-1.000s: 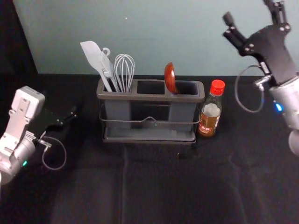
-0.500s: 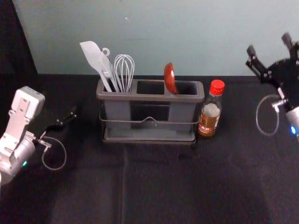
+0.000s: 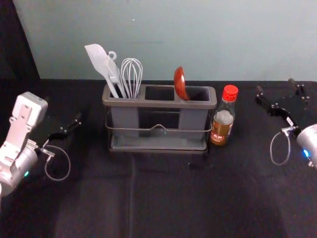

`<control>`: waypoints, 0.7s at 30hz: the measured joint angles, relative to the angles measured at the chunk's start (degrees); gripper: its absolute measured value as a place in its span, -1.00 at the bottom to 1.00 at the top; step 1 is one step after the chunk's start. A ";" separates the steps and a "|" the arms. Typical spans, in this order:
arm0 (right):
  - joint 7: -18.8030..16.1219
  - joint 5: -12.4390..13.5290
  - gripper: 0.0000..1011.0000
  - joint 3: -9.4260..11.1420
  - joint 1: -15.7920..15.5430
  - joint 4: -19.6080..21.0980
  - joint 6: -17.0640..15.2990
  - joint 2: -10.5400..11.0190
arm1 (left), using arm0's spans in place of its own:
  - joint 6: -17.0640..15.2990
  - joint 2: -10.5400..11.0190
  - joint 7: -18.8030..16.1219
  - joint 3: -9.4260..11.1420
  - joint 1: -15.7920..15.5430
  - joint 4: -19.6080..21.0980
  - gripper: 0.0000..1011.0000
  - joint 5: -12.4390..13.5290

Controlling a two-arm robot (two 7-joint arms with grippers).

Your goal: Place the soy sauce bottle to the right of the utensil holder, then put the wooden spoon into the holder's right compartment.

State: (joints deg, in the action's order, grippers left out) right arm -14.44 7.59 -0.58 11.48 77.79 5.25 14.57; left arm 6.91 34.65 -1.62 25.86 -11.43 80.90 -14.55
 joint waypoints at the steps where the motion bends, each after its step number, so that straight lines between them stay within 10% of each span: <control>1: -0.01 -0.16 0.98 -0.27 0.22 0.10 -0.97 0.25 | 0.00 0.00 0.00 0.00 0.00 0.00 0.98 0.00; 9: -1.71 -2.07 0.98 -3.80 3.33 0.08 -7.52 3.18 | 0.00 0.00 0.00 0.00 0.00 0.00 0.98 0.00; 21: -1.74 -2.00 0.98 -4.69 3.36 -0.59 -7.31 3.52 | 0.00 0.00 0.00 0.00 0.00 0.00 0.98 0.00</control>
State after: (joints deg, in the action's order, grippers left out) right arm -16.18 5.59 -5.28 14.84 77.19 -2.06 18.09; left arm 6.91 34.65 -1.62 25.86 -11.43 80.90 -14.55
